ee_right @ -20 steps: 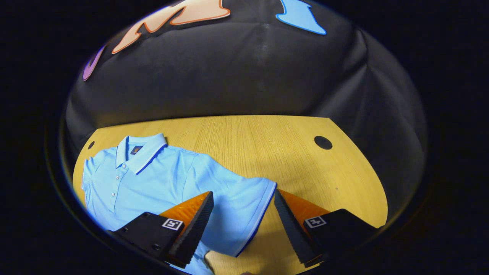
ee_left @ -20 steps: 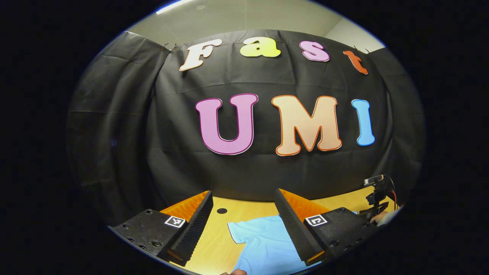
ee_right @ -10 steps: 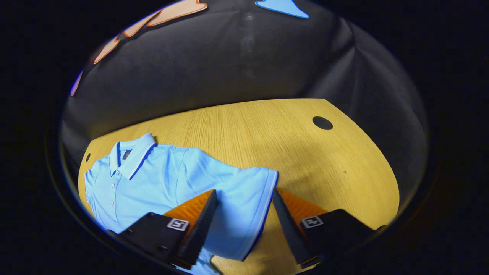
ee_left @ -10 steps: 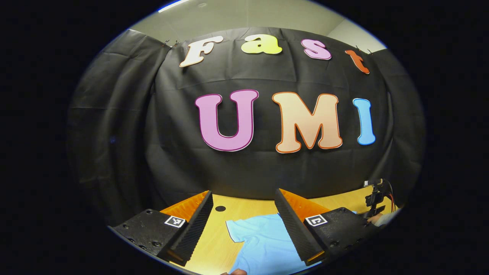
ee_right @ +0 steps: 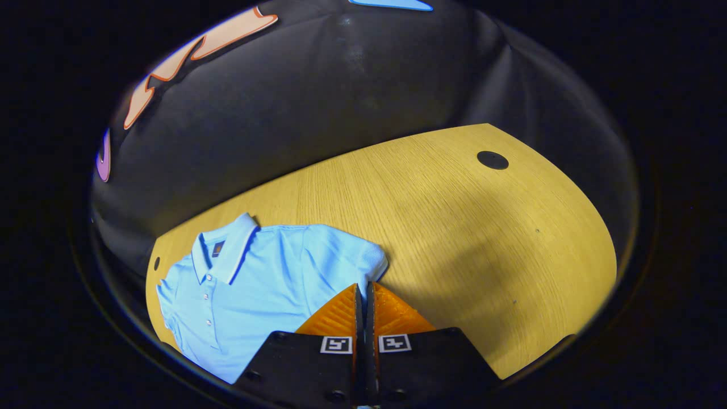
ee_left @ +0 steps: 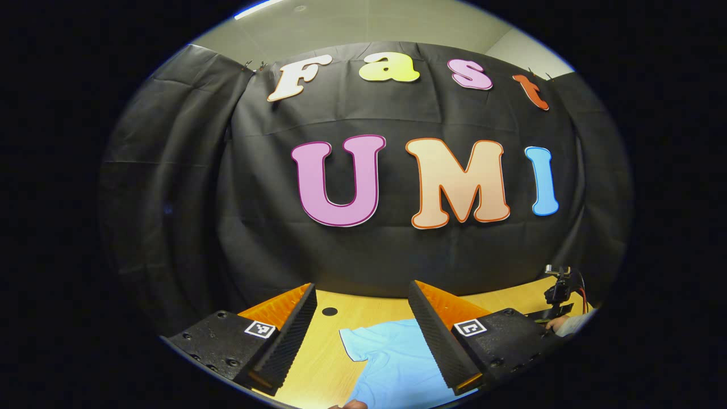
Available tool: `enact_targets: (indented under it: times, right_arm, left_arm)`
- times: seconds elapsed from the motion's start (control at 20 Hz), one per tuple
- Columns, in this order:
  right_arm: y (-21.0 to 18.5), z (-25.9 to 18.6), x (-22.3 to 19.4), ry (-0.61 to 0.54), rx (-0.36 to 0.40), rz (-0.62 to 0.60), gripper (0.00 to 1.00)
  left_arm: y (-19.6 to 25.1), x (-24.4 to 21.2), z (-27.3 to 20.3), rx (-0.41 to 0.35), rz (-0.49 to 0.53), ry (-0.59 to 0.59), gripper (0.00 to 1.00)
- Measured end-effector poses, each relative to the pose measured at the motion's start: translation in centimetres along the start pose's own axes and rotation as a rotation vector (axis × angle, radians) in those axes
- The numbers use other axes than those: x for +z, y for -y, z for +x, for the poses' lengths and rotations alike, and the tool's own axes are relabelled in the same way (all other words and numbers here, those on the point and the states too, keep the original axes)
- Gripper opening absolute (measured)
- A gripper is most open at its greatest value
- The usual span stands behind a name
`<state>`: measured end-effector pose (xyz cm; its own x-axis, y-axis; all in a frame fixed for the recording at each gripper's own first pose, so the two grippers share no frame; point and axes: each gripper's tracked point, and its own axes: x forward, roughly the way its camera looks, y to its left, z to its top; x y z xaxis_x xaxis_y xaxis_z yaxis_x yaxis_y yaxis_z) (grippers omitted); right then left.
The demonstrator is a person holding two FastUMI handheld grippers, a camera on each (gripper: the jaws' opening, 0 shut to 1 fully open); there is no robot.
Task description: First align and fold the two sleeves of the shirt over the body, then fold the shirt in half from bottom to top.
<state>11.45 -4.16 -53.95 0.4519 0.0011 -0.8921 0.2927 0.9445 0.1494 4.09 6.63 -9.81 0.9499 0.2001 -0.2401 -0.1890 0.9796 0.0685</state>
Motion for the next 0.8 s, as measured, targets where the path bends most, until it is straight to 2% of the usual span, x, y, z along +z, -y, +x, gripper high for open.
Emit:
enact_targets:
  times: [0.2, 0.25, 0.55, 0.8]
  right_arm:
    - [-2.9, -1.6, 1.4, 0.048, 0.050, 0.033, 0.00]
    - [-3.7, -1.8, 1.4, 0.046, 0.064, 0.041, 0.03]
    - [-8.5, -2.8, 1.0, 0.043, 0.135, 0.060, 0.02]
    - [-13.6, -3.1, -1.2, 0.035, 0.223, 0.057, 0.03]
  left_arm:
    - [-0.5, -0.2, -0.3, -0.003, -0.012, -0.005, 0.98]
    - [-0.8, -0.2, -0.4, -0.002, -0.012, -0.003, 0.98]
    - [-2.6, -0.3, -0.6, 0.005, -0.003, -0.002, 0.98]
    - [-4.2, -1.3, -0.2, 0.005, 0.004, -0.024, 0.97]
